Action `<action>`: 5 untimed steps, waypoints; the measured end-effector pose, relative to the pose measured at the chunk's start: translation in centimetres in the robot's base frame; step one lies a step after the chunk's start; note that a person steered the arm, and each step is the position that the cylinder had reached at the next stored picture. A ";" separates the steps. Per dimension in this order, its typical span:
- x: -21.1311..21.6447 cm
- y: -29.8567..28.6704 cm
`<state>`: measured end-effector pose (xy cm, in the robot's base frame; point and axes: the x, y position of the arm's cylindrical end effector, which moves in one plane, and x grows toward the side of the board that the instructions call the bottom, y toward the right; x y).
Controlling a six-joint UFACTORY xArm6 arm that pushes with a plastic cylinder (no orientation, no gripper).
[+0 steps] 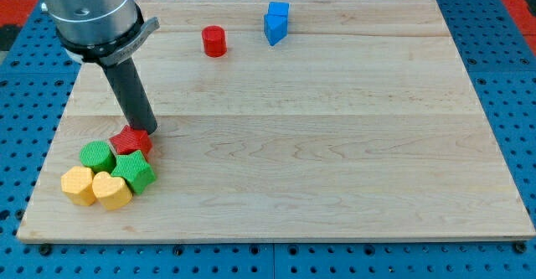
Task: Point your arm below the yellow heart
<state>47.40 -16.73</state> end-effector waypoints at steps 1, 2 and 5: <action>0.7 0.1; 1.2 5.2; 14.4 11.0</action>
<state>61.84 -5.75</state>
